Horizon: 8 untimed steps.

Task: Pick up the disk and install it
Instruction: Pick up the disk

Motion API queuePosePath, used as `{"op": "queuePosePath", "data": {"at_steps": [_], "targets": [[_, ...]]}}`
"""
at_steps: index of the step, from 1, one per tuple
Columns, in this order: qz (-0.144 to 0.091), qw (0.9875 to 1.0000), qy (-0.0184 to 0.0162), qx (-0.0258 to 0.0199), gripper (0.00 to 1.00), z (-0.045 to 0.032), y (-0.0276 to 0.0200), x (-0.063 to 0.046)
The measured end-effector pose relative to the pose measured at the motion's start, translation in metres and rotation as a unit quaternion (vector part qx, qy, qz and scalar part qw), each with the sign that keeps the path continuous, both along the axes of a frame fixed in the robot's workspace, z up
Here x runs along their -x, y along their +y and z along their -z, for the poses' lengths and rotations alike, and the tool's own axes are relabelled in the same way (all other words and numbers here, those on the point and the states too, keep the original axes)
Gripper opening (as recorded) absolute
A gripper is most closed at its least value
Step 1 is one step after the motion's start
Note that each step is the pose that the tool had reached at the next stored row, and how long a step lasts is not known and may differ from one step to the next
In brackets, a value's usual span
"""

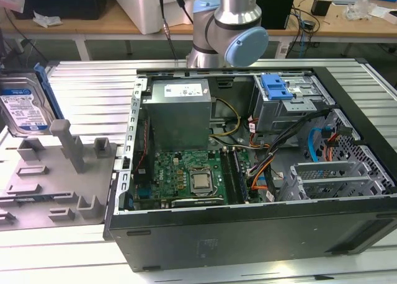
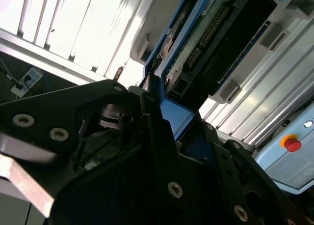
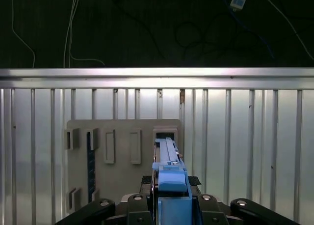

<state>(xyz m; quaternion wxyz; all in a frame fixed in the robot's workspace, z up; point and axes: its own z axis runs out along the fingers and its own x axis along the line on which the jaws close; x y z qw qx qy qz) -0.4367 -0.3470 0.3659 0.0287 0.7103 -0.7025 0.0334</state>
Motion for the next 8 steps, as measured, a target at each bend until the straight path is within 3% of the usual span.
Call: {"op": "queuePosePath", "data": {"at_steps": [8], "targets": [[0.000,1.0000,0.0000,0.0003,0.37,-0.0094,0.0000,0.0000]]}}
